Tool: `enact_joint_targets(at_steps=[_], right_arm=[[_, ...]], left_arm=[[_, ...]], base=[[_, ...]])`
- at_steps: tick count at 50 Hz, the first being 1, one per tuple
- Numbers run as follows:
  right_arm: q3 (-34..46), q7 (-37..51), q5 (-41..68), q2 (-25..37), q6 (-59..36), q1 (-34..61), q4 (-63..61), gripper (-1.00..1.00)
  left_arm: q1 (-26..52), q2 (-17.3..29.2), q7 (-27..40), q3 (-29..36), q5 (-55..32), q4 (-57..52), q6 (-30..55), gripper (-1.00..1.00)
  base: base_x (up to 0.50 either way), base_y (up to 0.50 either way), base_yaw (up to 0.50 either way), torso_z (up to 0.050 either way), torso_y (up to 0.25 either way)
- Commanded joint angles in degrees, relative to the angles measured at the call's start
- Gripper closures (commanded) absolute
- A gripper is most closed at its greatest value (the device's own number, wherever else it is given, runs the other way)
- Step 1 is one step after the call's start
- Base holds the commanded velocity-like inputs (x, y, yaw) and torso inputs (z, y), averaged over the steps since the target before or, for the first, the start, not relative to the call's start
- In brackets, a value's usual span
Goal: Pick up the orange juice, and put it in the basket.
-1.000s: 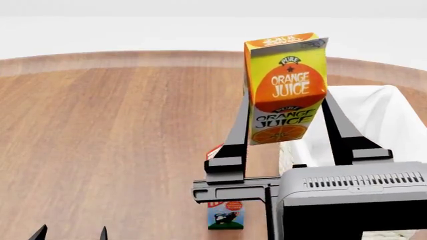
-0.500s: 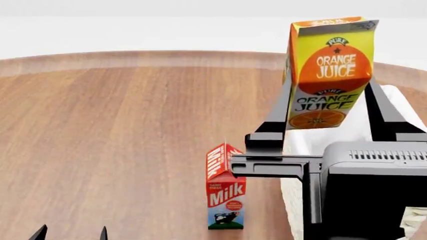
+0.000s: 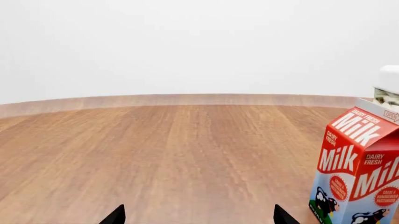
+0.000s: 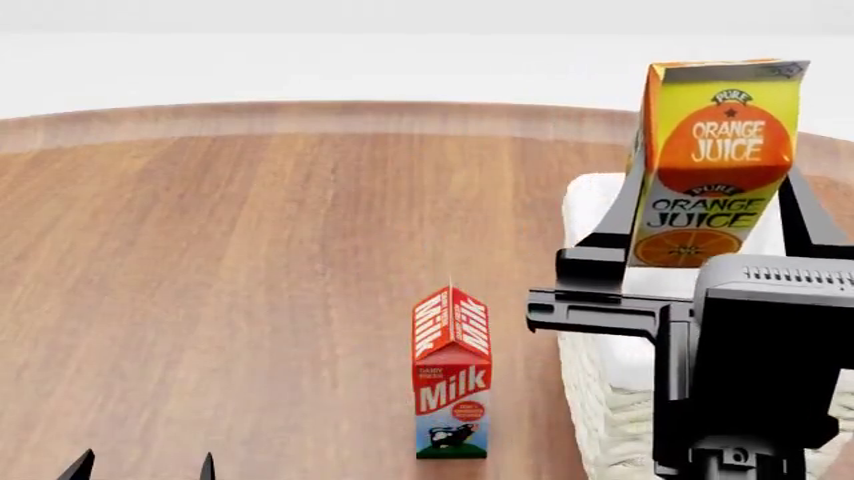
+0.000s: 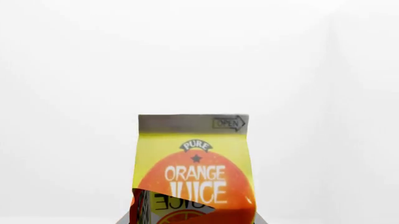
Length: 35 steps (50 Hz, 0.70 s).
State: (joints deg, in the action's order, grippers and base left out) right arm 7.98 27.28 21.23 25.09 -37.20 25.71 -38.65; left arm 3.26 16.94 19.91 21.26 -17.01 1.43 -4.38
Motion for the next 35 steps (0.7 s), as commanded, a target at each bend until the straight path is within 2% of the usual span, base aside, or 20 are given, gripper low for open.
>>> enact_joint_targets(at_steps=[1, 18, 35], right_arm=[[-0.7, -1.7, -2.8, -0.2, 3.4, -0.1, 5.8, 1.0], [1.0, -2.5, -4.5, -0.5, 4.1, 4.0, 13.8, 1.0], [2.8, -3.2, -6.5, -2.2, 9.2, 5.3, 23.9, 1.0]], left_arm=[[0.0, 0.1, 0.1, 0.2, -0.1, 0.0, -0.1, -1.0], [0.1, 0.3, 0.3, 0.4, -0.3, 0.0, -0.1, -1.0], [0.2, 0.4, 0.5, 0.6, -0.4, 0.1, -0.2, -1.0]], base=[[0.0, 0.0, 0.0, 0.0, 0.0], [0.0, 0.0, 0.0, 0.0, 0.001], [0.0, 0.0, 0.0, 0.001, 0.001]])
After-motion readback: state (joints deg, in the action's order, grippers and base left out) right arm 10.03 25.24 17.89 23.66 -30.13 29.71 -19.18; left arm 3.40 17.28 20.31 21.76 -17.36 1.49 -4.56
